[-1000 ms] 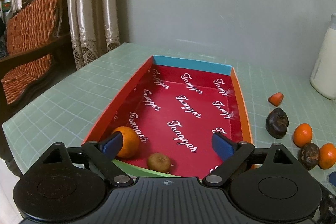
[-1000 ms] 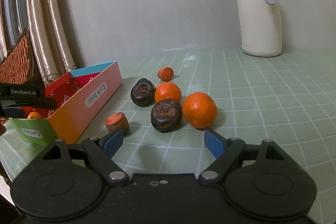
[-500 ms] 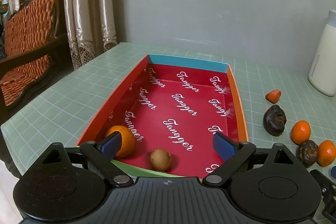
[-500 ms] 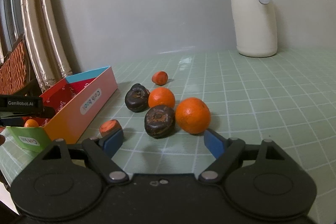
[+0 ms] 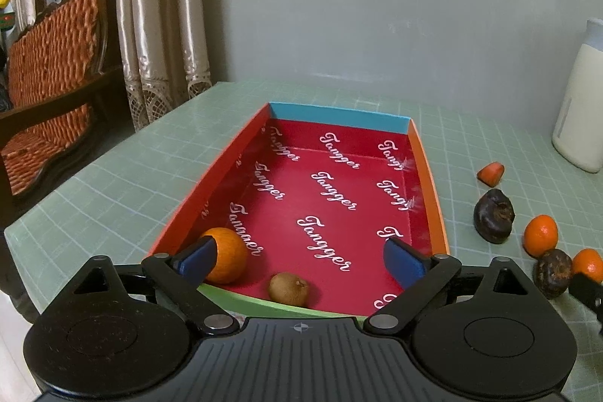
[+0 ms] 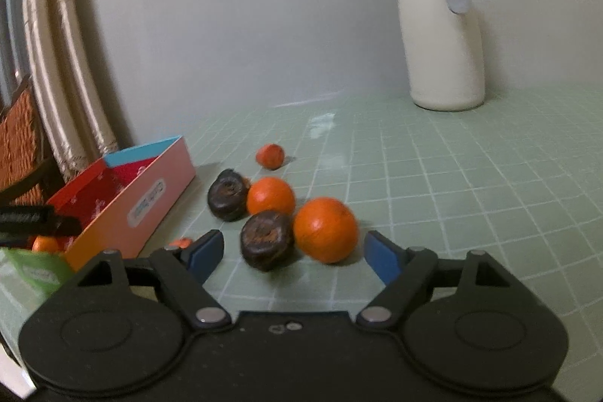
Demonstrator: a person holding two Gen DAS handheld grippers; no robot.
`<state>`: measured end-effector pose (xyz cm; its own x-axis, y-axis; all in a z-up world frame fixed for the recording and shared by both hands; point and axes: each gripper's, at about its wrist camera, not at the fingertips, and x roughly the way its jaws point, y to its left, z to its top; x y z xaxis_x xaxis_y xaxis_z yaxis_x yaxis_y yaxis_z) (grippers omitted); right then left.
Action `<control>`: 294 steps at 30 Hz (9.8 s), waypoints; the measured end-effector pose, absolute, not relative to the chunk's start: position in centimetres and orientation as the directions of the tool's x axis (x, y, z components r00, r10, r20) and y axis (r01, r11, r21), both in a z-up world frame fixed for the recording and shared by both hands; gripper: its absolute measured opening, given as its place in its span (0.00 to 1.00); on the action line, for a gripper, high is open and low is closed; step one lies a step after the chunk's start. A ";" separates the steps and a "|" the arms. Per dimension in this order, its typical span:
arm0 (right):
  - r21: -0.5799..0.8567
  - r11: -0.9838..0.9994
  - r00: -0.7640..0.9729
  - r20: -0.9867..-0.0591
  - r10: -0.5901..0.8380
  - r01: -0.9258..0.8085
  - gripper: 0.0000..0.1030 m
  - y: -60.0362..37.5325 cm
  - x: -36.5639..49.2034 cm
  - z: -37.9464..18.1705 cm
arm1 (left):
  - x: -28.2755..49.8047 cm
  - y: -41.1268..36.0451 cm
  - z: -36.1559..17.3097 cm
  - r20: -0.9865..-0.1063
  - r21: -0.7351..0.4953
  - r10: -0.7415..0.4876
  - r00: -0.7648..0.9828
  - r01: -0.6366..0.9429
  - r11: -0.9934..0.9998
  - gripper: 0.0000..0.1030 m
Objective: Organize fruits
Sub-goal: 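Lower the right gripper onto a large tangerine and close on it, then carry the tangerine with the right gripper over the box and release, then reach the left gripper to the cut orange fruit piece and grasp it, then carry the cut fruit piece with the left gripper into the box and release, then lower the right gripper onto a dark brown round fruit and close, then carry the dark brown fruit with the right gripper into the box and release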
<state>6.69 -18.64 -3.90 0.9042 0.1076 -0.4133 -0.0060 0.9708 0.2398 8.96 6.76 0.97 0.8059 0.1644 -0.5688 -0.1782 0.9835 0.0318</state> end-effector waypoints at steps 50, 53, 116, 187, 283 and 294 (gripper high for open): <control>0.117 0.894 0.795 -0.417 0.440 -0.433 0.38 -1.0 9.3 0.2 | 5.0 17.5 0.7 -0.503 -0.034 0.359 0.787 -0.433 0.901 1.00; 0.116 0.896 0.796 -0.422 0.434 -0.428 0.39 -1.1 8.9 -0.1 | 5.0 17.4 0.7 -0.497 -0.024 0.363 0.789 -0.430 0.903 0.99; 0.241 0.954 0.943 -0.319 -0.096 0.178 0.74 -26.6 1.3 -2.5 | 9.0 -6.3 -2.9 -0.576 0.108 -0.088 0.813 0.182 0.977 0.42; 0.216 0.976 0.913 -0.390 0.121 -0.037 0.74 -17.2 6.7 -3.8 | 8.8 8.9 0.9 -0.472 -0.024 0.214 0.855 -0.255 0.967 0.75; 0.075 0.966 0.891 -0.374 0.259 -0.249 0.37 -6.4 8.1 2.3 | 3.1 19.8 -0.1 -0.505 -0.112 0.329 0.798 -0.439 0.891 0.91; 0.049 0.941 0.858 -0.397 0.326 -0.335 0.37 -2.8 8.7 2.1 | 3.3 19.8 -0.3 -0.518 -0.113 0.319 0.793 -0.433 0.894 0.92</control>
<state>8.72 -2.82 2.15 0.8578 0.3258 -0.3975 -0.3348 0.9410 0.0488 3.25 19.76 -0.26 0.7935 0.3189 -0.5184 -0.4331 0.8943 -0.1128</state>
